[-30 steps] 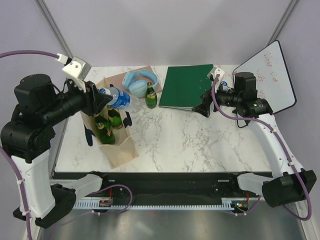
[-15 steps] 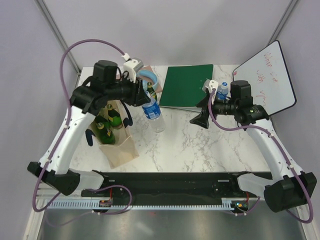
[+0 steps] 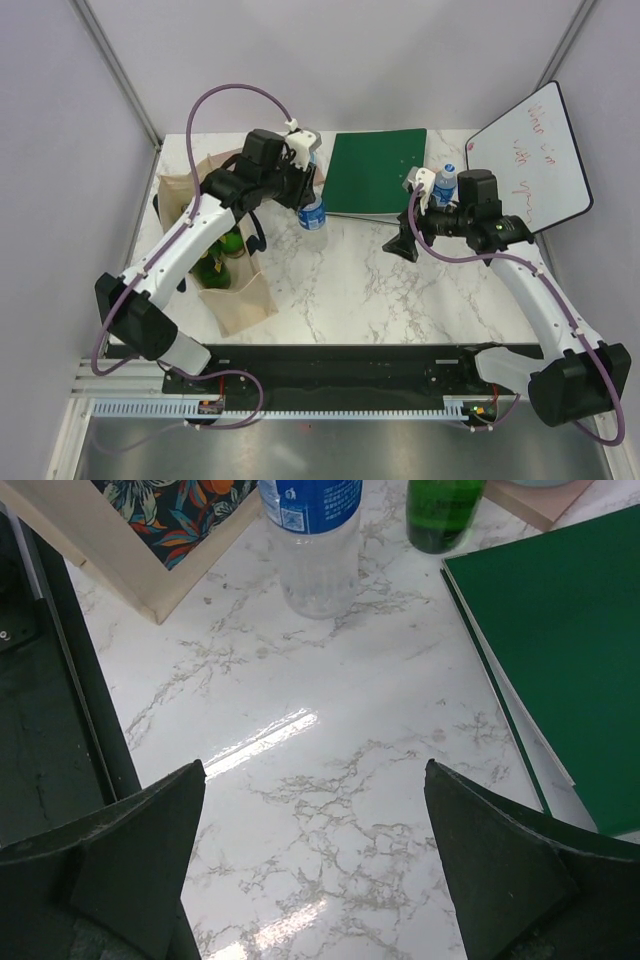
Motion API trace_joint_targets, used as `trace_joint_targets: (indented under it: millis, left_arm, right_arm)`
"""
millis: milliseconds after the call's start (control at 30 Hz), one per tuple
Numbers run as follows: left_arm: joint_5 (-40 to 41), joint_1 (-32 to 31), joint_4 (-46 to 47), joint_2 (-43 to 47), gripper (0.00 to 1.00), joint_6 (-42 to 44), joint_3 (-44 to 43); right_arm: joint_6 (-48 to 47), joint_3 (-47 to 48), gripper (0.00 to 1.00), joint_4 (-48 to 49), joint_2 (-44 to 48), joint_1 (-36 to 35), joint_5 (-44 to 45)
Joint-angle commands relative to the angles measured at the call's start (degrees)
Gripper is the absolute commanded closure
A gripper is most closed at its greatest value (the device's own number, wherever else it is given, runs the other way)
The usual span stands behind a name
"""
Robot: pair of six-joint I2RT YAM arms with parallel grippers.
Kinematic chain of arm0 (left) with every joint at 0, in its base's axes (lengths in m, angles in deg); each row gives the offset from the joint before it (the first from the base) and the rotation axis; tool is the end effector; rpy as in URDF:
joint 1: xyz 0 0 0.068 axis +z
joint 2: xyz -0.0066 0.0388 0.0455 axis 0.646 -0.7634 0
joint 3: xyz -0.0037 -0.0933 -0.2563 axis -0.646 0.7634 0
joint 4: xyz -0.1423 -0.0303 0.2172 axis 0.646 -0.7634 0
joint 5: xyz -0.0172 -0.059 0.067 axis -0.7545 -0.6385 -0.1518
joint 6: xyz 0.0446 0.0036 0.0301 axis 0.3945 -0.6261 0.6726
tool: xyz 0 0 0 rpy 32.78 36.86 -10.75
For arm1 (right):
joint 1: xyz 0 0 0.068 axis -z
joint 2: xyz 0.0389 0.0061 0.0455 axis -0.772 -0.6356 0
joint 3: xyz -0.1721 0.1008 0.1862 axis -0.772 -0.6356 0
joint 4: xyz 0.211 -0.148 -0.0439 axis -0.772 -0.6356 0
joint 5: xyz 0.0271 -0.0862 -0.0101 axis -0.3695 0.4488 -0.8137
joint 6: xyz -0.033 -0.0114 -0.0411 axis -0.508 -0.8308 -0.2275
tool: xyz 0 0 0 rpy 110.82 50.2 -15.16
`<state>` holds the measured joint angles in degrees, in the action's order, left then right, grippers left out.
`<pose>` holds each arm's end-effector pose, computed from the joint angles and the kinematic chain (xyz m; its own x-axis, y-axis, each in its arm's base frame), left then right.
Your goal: Take the beverage out of the canvas bag
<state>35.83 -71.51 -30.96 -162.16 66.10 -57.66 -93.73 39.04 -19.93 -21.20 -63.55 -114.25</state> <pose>0.2794 -0.1779 0.3814 -0.5100 0.3117 -0.8017 0.6440 0.7563 -0.1156 0.2283 0.0797 0.3292 -0.2742 -0.3297 -0.9034 -0.8926 0.4369 0.1115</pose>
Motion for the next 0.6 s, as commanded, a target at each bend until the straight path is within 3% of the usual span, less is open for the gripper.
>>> trace_joint_targets:
  millis: [0, 300, 567]
  left_arm:
    - [4.78, 0.68, 12.66, 0.57, 0.98, 3.95, 0.48]
    - [8.47, 7.52, 18.54, 1.36, 0.98, 0.69, 8.92]
    - [10.85, 12.1, 19.78, -1.8, 0.98, 1.04, 7.09]
  right_arm:
    - [-0.09, -0.86, 0.02, 1.8, 1.97, -0.26, 1.32]
    - [2.02, -2.44, 0.02, 4.0, 2.76, -0.08, 2.38]
    - [2.64, -2.53, 0.02, 4.61, 2.49, -0.08, 2.29]
